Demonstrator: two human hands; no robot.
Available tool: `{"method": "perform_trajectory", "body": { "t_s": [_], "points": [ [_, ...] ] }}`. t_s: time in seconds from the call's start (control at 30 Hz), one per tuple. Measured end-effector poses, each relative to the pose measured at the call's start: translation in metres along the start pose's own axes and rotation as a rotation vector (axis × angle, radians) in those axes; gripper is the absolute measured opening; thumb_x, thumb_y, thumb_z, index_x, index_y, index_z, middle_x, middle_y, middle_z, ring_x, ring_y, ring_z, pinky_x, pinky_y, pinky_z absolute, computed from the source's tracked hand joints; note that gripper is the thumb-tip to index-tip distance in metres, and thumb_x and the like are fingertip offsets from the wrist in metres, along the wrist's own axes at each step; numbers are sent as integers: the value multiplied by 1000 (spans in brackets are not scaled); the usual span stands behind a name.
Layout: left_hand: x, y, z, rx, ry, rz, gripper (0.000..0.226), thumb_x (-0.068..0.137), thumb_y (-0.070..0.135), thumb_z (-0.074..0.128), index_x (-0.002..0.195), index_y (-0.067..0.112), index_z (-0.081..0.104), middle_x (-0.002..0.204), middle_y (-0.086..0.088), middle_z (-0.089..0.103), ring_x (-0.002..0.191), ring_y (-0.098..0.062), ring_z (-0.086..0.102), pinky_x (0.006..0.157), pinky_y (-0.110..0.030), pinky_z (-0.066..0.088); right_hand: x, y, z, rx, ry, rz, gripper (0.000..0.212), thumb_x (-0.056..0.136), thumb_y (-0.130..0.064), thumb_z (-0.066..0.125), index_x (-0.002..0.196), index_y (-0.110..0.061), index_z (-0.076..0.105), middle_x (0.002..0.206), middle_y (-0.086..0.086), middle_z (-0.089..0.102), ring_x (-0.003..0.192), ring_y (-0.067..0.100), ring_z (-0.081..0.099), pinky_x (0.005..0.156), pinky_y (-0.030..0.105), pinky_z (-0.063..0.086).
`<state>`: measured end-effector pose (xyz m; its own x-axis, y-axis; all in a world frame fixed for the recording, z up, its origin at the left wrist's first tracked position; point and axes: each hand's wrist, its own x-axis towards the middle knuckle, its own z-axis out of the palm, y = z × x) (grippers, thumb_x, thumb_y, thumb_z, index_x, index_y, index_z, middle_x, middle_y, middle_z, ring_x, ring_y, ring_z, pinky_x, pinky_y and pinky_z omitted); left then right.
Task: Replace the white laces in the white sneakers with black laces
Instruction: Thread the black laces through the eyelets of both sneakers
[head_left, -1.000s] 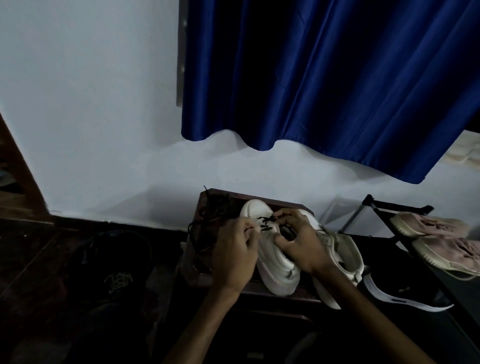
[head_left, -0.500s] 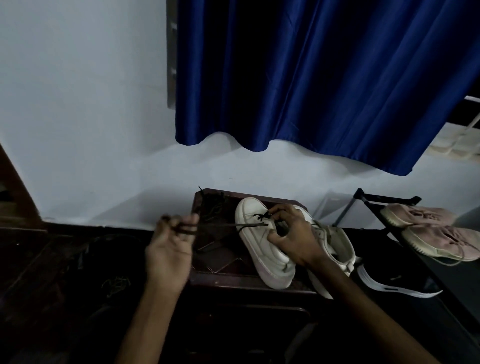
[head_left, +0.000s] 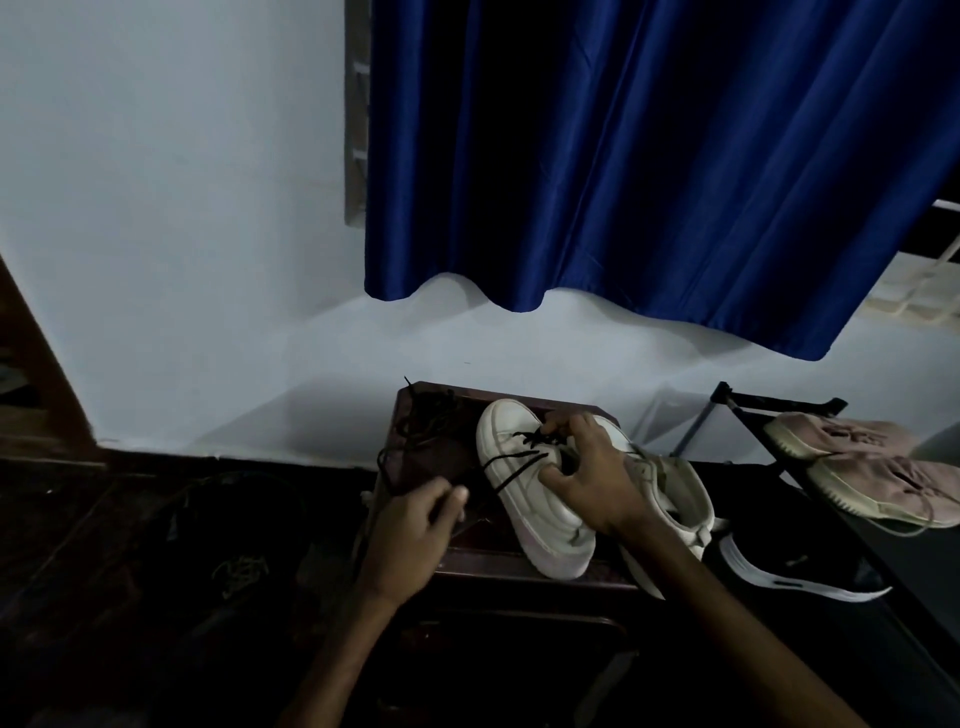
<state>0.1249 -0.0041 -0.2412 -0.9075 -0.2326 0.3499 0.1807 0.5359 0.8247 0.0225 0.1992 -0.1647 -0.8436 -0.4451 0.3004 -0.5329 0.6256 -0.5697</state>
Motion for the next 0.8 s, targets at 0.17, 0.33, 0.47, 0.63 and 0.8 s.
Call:
{"method": "perform_trajectory", "body": {
  "t_s": [0.17,0.33,0.47,0.63,0.8],
  "points": [
    [11,-6,21,234,-14,160,40,94,45,39,65,18,39,62,4,44,68,-13,49,60,-35,40,10,-2,-3,-161,-69,-101,29,78,-42,47,104,-37,57,120,-21,48,114,9,44,96,48,41],
    [7,-15,26,341,-33,232,34,89,37,43,62,18,40,62,3,47,67,-10,46,58,-30,37,33,-23,2,-434,-251,-116,31,95,-51,47,107,-28,65,125,-11,51,121,15,39,101,46,29],
    [9,-18,25,314,-66,204,38,89,41,40,64,13,49,66,1,52,70,-9,46,60,-26,34,57,-46,9,-758,-440,-107,20,88,-33,60,100,-19,70,117,-1,56,117,21,44,97,51,35],
    [10,-17,22,241,-70,193,40,87,42,41,64,12,51,65,0,53,67,-9,46,61,-29,36,79,-68,-5,-201,-514,217,18,92,-18,55,85,-7,67,91,10,63,88,21,58,77,33,46],
    [11,-16,21,156,-42,181,34,87,39,50,65,14,51,64,3,54,65,-9,52,63,-35,44,88,-114,-39,388,-436,464,30,105,-19,36,82,-14,54,71,3,59,67,11,57,57,19,46]
  ]
}}
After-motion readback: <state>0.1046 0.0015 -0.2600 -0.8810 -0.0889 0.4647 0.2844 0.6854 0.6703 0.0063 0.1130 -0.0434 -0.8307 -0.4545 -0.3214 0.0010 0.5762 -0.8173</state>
